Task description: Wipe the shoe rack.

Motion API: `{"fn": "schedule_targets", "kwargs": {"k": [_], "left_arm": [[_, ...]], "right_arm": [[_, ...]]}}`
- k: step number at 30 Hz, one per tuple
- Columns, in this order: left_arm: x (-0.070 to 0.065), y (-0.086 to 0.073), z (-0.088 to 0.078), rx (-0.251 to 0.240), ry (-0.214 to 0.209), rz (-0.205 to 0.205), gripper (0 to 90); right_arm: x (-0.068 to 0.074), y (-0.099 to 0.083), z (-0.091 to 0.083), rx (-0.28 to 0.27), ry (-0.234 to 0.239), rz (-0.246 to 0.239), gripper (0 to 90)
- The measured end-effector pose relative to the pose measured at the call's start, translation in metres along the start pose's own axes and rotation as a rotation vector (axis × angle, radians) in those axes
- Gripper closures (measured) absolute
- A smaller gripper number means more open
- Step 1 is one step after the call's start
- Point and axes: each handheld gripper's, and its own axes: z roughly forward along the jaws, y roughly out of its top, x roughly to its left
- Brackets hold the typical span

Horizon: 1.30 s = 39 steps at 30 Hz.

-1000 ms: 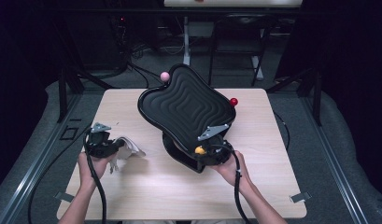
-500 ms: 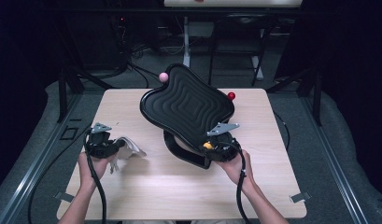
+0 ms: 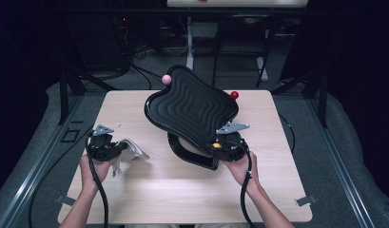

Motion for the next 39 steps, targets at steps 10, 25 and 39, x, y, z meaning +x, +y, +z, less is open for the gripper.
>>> {"fn": "schedule_targets", "kwargs": {"k": [10, 25, 39], "left_arm": [[0.0, 0.0, -0.001, -0.004, -0.001, 0.001, 83.2], [0.002, -0.001, -0.002, -0.008, -0.004, -0.008, 83.1], [0.004, -0.001, -0.003, -0.018, -0.006, -0.016, 83.1]], "right_arm": [[-0.017, 0.0, -0.003, 0.022, 0.084, -0.075, 60.4], [-0.029, -0.007, 0.0, -0.008, -0.028, 0.068, 52.1], [-0.048, 0.0, 0.008, -0.005, 0.094, -0.008, 59.8]]}}
